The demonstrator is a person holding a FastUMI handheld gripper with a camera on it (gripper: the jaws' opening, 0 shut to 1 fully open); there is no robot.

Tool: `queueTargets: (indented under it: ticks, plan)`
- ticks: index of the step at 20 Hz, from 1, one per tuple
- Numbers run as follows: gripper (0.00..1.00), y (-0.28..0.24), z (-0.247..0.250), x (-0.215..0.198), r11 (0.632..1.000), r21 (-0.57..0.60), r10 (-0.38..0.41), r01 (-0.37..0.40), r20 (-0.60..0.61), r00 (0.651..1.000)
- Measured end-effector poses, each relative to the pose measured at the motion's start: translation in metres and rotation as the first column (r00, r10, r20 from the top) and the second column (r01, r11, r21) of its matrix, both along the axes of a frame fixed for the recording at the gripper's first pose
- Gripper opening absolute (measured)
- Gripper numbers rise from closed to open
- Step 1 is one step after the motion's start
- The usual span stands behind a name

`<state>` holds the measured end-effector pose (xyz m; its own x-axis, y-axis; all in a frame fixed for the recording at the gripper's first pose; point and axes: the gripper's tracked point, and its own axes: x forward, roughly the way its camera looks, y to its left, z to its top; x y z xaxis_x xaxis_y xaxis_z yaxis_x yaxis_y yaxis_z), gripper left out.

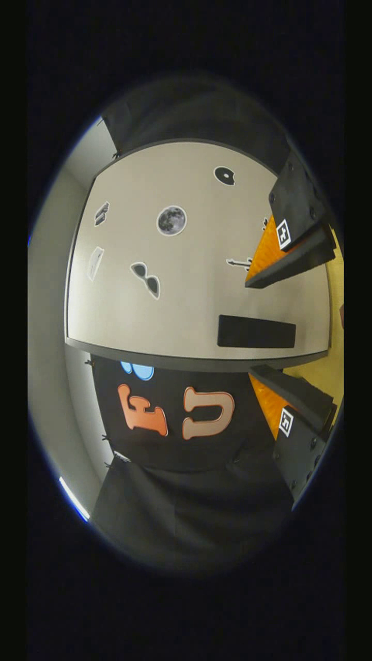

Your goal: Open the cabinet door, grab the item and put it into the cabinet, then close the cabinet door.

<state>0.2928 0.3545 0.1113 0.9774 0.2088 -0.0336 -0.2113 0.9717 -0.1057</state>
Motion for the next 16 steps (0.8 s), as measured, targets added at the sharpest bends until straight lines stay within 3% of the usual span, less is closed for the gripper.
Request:
queueTargets:
  ticks: [4,11,16]
  plan:
    - [0.96,-0.014,0.017,-0.034,0.999,0.008,0.039,-0.040,0.025,0.999]
    - [0.96,-0.068,0.026,-0.085,0.999,-0.002,0.033,-0.033,0.027,0.999]
    - [0.96,-0.129,0.032,-0.108,0.998,-0.021,-0.056,0.057,0.050,0.997]
